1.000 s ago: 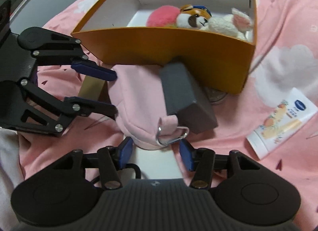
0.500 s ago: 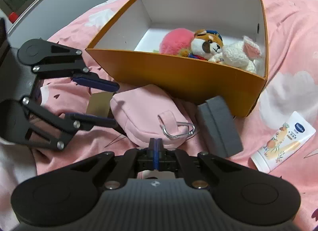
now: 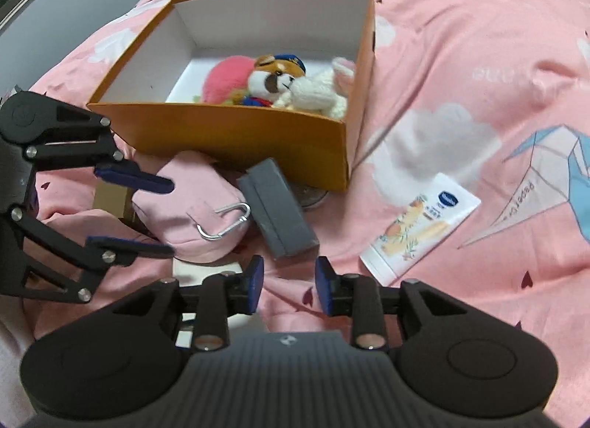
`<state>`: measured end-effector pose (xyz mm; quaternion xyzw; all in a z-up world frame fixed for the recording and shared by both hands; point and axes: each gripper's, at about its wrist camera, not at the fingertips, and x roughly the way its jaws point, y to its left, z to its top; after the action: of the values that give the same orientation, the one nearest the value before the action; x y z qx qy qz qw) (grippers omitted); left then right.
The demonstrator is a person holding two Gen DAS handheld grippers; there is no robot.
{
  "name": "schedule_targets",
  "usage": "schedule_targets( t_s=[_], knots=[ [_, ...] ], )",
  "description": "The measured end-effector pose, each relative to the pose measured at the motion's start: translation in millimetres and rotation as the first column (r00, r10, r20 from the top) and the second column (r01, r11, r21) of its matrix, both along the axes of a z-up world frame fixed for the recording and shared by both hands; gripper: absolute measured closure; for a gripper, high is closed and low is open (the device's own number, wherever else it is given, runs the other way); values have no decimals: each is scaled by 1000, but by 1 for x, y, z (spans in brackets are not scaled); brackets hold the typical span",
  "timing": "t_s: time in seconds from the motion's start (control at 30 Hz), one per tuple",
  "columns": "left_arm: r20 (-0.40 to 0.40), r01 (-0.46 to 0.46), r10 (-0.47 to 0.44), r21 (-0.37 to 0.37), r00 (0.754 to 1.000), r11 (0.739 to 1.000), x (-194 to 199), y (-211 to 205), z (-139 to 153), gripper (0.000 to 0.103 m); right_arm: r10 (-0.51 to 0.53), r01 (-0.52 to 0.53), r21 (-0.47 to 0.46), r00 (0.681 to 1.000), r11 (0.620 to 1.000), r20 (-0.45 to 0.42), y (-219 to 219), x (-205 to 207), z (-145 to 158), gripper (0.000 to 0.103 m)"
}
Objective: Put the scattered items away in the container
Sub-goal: 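Grasp the pouch by its carabiner strap with left tool while right tool grasps the gray block, then carry the pouch with left tool while right tool carries the gray block over the box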
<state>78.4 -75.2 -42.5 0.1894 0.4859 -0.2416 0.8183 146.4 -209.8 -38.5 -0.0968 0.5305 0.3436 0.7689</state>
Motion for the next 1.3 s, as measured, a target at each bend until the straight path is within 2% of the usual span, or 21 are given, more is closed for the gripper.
schedule_targets(
  t_s=[0.13,0.27,0.37,0.4,0.6,0.63,0.67,0.8,0.93,1.13,1.3],
  knots=[
    [-37,-51,51,-6,998,999,10,-6,-11,53,25,-25,-6,999,1000,36,1,-3,-11,59],
    [-36,-46,49,72,998,996,9,-16,-27,51,63,-62,-18,996,998,70,9,-2,-21,52],
    [-10,-83,84,105,996,991,12,-18,-34,53,122,-120,-28,989,992,79,20,5,-27,49],
    [-25,-106,108,95,994,990,14,-17,-35,62,136,-134,-32,988,990,78,23,8,-28,48],
    [-39,-205,204,-21,978,979,11,7,-24,67,224,-218,-66,967,974,120,41,16,-33,53],
    [-44,-218,216,-47,975,975,9,11,-21,68,226,-219,-65,967,974,119,43,16,-34,61],
    [-44,-227,224,-69,974,972,8,14,-18,69,224,-218,-61,968,974,115,45,16,-34,63],
    [-30,-261,260,-136,965,956,1,27,-4,70,206,-201,-59,972,978,112,46,13,-30,65],
    [-27,-288,289,-207,957,935,-2,41,9,71,169,-169,-9,978,986,125,40,9,-10,68],
    [-11,-346,355,-255,935,903,-12,69,24,71,163,-169,26,975,985,149,46,0,13,68],
    [-10,-404,418,-271,909,874,-24,97,33,71,145,-155,123,986,980,84,58,-4,16,68]
  ],
)
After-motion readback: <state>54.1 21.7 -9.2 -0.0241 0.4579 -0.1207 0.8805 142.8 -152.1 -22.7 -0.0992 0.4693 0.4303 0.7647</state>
